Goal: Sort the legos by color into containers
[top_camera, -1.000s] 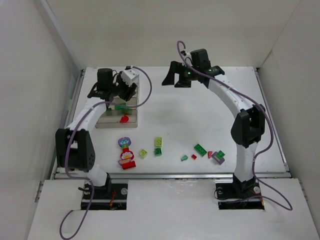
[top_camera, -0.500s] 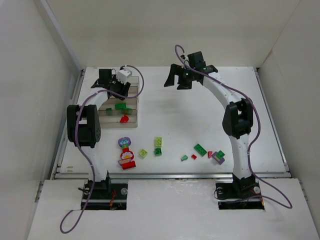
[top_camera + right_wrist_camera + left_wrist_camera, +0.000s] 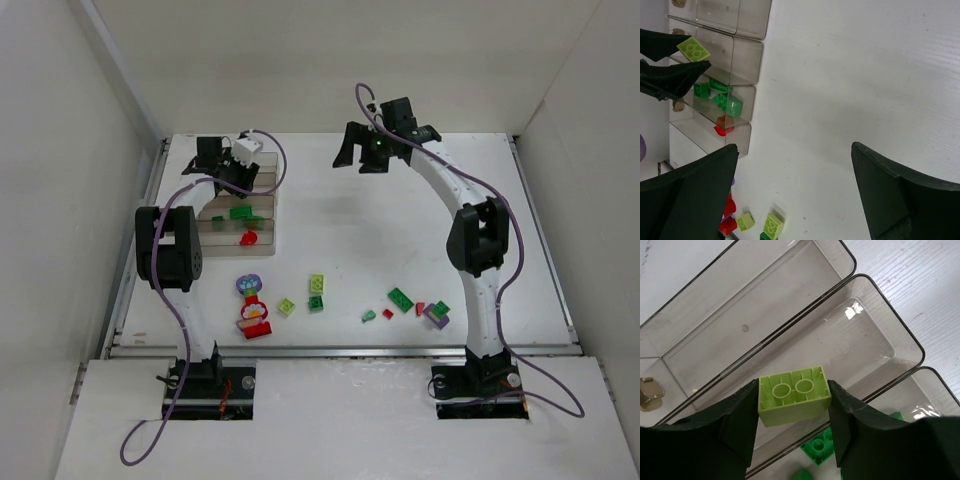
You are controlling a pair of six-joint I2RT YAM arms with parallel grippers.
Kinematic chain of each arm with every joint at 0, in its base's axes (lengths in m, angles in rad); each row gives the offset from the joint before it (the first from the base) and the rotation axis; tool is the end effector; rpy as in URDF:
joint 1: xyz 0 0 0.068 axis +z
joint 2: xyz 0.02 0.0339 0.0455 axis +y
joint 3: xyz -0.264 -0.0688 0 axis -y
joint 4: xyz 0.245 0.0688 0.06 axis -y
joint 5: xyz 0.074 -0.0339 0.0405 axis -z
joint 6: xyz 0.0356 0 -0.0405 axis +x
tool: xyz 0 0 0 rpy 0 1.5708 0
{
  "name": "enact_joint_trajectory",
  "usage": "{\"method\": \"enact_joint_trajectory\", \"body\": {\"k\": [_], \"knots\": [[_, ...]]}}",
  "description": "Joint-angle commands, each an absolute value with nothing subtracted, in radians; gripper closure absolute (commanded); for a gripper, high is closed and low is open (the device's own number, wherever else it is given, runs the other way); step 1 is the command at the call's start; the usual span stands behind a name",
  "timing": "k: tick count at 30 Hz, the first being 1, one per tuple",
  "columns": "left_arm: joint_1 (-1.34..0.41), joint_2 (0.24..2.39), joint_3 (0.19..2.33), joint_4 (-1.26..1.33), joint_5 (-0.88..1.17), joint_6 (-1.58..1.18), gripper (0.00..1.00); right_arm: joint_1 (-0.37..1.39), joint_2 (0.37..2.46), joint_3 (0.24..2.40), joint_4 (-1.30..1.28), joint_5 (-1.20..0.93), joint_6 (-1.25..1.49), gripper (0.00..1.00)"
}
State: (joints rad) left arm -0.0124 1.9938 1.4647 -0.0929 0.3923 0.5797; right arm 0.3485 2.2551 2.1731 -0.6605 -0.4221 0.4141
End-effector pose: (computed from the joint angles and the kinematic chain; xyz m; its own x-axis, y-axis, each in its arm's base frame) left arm 0.4568 -0.0193 0.2201 -0.3110 0.5101 -0.8020 0.5887 0.7658 0.2588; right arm 0.4785 0.1894 0.2858 -0.8213 0.0921 -0.5631 -0.2892 0.7835 0.5500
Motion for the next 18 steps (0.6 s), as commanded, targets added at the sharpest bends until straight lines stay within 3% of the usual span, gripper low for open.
{"method": "enact_joint_trajectory", "body": {"k": [1, 3, 4, 5, 6, 8, 13, 18], "knots": [[-0.005, 1.961, 1.467, -0.057, 0.413, 0.598, 0.82, 0.354, 2.229, 2.194, -0.664, -0.402, 0.388, 0.00], [-0.005, 1.960, 1.466, -0.057, 0.413, 0.598, 0.80, 0.354, 2.218, 2.184, -0.664, -0.402, 0.388, 0.00], [-0.005, 1.960, 1.466, -0.057, 0.413, 0.598, 0.74, 0.354, 2.218, 2.174, -0.664, -0.393, 0.388, 0.00], [-0.005, 1.960, 1.466, -0.057, 0.413, 0.598, 0.63, 0.354, 2.206, 2.174, -0.664, -0.393, 0.379, 0.00], [-0.005, 1.960, 1.466, -0.069, 0.413, 0.598, 0.41, 0.354, 2.194, 2.163, -0.664, -0.384, 0.379, 0.00], [-0.005, 1.960, 1.466, -0.078, 0.413, 0.598, 0.29, 0.354, 2.178, 2.151, -0.673, -0.371, 0.370, 0.00], [-0.005, 1.907, 1.457, -0.087, 0.411, 0.607, 0.17, 0.354, 2.134, 2.131, -0.673, -0.338, 0.348, 0.00], [0.005, 1.814, 1.479, -0.106, 0.367, 0.585, 0.15, 0.368, 2.069, 2.085, -0.664, -0.279, 0.312, 0.00]]}}
